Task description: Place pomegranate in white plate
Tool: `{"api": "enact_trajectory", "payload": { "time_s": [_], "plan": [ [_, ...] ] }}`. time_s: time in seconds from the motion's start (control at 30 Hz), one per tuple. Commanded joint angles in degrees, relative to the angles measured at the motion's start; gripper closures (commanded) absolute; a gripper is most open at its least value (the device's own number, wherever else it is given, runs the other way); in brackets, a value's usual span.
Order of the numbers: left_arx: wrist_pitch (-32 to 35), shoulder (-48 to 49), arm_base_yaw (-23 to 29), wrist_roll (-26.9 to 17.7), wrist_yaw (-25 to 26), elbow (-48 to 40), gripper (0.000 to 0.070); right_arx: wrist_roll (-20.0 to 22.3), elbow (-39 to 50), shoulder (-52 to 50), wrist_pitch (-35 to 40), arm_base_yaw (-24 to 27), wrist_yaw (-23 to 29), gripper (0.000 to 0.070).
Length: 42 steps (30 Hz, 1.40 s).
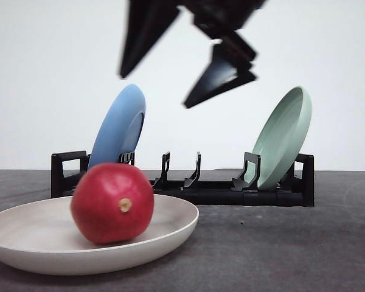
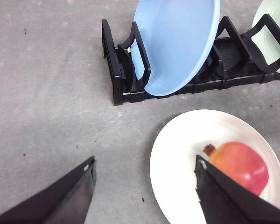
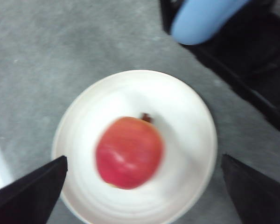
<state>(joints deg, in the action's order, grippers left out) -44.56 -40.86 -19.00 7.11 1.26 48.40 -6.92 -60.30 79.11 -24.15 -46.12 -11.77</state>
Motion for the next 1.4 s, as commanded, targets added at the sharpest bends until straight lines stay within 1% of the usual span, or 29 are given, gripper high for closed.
{"api": "enact_trajectory", "payload": {
  "time_s": [0.0,0.1,0.17,0.43,0.67,0.8,0.87,0.93,0.97,1.0,1.03,1.07,1.1,1.13,1.23,1.37],
  "plan": [
    [0.44,-0.33,-0.13,-0.11,0.02,0.68,0.0307,1.10,2.72,-1.92,2.41,1.09,0.24,0.0046],
    [0.44,-0.33,-0.13,-0.04,0.02,0.68,0.0307,0.57,8.36,-7.04,5.58,4.25,0.06,0.0061],
    [0.44,-0.33,-0.13,0.02,0.02,0.68,0.0307,-0.33,11.61,-10.65,6.35,6.87,-0.02,0.0075],
    [0.42,-0.33,-0.13,0.00,0.02,0.68,0.0307,-1.70,20.74,-22.80,5.09,18.16,-0.04,0.0076],
    [0.42,-0.33,-0.13,-0.02,0.02,0.68,0.0307,-1.32,26.25,-30.11,2.32,27.89,-0.02,0.0076],
    [0.36,-0.33,-0.13,-0.01,0.02,0.68,0.0307,0.71,26.78,-30.93,-0.59,30.99,2.54,0.0075],
    [0.33,-0.33,-0.13,0.02,0.02,0.68,0.0307,0.91,26.78,-30.93,-1.76,31.64,3.60,0.0076],
    [0.33,-0.33,-0.13,0.02,0.02,0.68,0.0314,0.99,26.78,-30.93,-2.02,31.86,3.87,0.0092],
    [0.33,-0.33,-0.13,0.04,0.04,0.68,0.0339,0.99,26.78,-30.93,-1.97,31.86,3.84,0.0154],
    [0.33,-0.33,-0.13,0.04,0.05,0.68,0.0393,0.98,26.78,-30.93,-1.90,31.86,3.82,0.0238],
    [0.33,-0.33,-0.13,0.02,0.07,0.68,0.0481,0.97,26.78,-30.93,-1.83,31.86,3.80,0.0348],
    [0.34,-0.31,-0.13,0.02,0.09,0.68,0.0590,0.97,26.78,-30.93,-1.83,31.86,3.80,0.0444],
    [0.36,-0.31,-0.13,0.00,0.11,0.68,0.0663,0.97,26.78,-30.93,-1.83,31.86,3.80,0.0523],
    [0.37,-0.31,-0.13,-0.04,0.11,0.68,0.0696,0.97,26.78,-30.93,-1.85,31.86,3.80,0.0581],
    [0.35,-0.31,-0.13,-0.15,0.24,0.68,0.0694,0.97,26.78,-30.93,-1.87,31.86,3.83,0.0677],
    [0.34,-0.31,-0.13,-0.11,0.24,0.68,0.0694,0.98,26.78,-30.93,-1.79,31.86,3.88,0.0690]
  ]
}}
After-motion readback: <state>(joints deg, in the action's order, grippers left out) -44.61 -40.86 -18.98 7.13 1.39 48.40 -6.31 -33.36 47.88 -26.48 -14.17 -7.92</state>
